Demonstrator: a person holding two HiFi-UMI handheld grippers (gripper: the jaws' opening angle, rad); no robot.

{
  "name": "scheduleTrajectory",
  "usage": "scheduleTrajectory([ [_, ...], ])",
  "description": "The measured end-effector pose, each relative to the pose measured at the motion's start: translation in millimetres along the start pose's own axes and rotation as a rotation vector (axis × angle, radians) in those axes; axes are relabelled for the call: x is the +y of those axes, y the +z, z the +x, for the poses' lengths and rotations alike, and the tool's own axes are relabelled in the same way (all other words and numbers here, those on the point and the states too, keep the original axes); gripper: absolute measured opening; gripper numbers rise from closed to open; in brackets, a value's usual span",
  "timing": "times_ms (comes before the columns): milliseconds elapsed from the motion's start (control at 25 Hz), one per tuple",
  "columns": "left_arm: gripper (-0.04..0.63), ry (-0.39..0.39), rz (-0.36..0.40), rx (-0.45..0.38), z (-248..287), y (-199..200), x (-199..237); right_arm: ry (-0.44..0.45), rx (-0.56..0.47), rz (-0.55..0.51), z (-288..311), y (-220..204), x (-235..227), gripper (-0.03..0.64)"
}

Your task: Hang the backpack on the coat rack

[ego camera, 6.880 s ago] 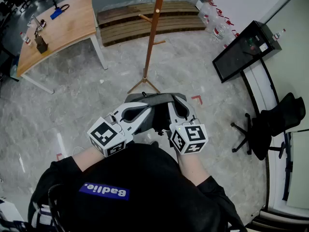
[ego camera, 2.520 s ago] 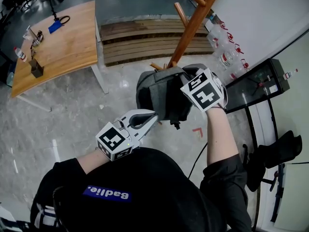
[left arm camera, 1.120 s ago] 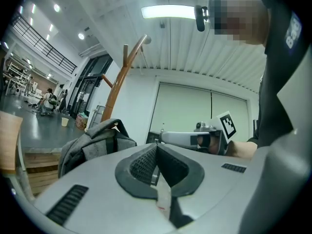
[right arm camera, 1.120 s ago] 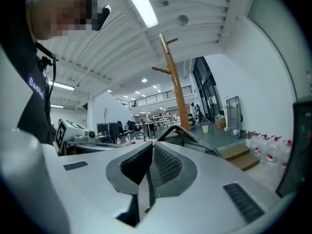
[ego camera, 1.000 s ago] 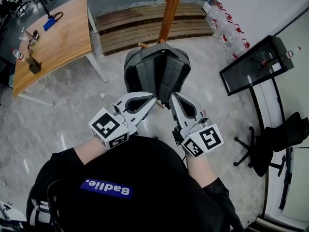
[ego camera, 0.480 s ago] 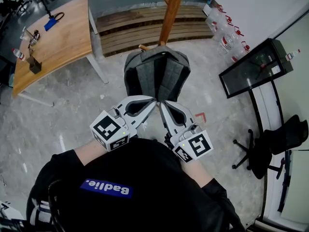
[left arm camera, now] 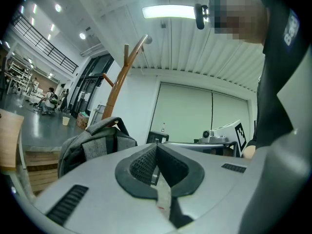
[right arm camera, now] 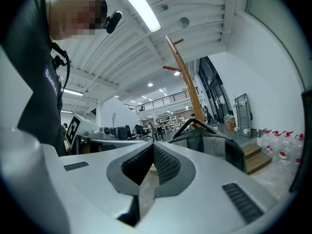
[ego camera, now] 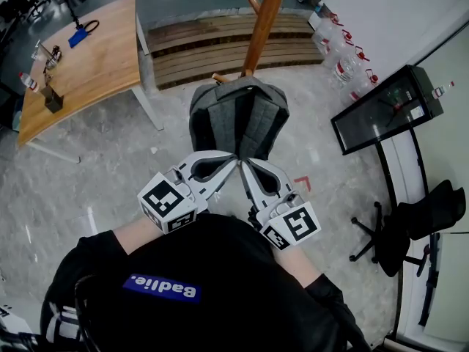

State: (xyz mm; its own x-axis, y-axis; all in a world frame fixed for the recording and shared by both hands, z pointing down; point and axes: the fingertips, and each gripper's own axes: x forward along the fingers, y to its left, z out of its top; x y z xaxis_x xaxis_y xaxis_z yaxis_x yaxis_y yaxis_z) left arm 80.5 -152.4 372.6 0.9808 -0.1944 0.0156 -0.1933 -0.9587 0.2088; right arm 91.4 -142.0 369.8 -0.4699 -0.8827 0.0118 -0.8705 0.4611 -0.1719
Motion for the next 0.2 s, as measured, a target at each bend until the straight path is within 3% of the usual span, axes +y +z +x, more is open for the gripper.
scheduleTrajectory([
  [200,0.009,0.003,-0.005,-0.001,-0.6,0.0,0.7,0.003,0.007,0.003,0.9,-1.5,0.4,0.005],
])
